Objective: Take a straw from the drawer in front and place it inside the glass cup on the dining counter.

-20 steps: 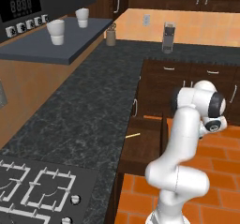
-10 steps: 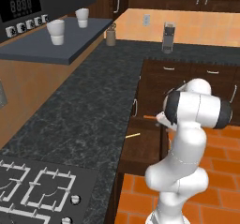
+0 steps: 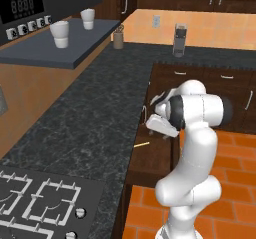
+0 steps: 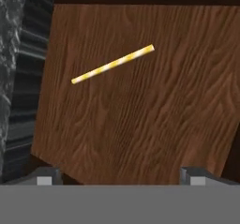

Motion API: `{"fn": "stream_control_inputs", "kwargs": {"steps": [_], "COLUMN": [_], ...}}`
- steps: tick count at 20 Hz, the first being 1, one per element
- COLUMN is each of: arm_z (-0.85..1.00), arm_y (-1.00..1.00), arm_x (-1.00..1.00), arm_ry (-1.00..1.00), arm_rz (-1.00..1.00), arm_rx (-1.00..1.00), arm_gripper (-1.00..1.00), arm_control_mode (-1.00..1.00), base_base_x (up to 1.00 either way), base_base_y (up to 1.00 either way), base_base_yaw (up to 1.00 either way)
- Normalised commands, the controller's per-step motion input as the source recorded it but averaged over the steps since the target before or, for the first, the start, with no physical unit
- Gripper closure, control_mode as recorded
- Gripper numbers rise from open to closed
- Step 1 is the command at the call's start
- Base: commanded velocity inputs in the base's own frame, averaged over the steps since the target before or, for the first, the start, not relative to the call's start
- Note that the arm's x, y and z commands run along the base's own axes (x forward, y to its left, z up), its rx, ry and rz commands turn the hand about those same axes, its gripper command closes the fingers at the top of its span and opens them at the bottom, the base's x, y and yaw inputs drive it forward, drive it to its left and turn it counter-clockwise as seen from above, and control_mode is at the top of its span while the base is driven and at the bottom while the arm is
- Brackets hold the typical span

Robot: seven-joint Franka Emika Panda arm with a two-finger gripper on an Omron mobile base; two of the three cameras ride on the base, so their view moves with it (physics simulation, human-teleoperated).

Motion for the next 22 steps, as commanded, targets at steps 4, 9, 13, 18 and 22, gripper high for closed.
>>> {"fn": "stream_control_inputs", "kwargs": {"steps": [4, 9, 13, 18, 22], "arm_z": [-0.62, -0.50, -0.45, -0.41, -0.09], "arm_y": [0.00, -0.03, -0.20, -0.42, -0.76], "arm_x": [0.41, 0.26, 0.03, 0.00, -0.31], "arm_ry": [0.23, 0.14, 0.06, 0.04, 0.00], "arm_rz": [0.00, -0.04, -0.06, -0.11, -0.15], "arm_rx": [-0.09, -0.08, -0.07, -0.09, -0.12], "arm_gripper": [-1.00, -1.00, -1.00, -1.00, -1.00], "arm_control_mode": [-1.00, -1.00, -1.00, -1.00, -1.00], "base_base_x": [0.00, 0.00, 0.00, 0.00, 0.00], "base_base_y": [0.00, 0.00, 0.00, 0.00, 0.00], "base_base_yaw": [0.00, 0.00, 0.00, 0.00, 0.00]}}
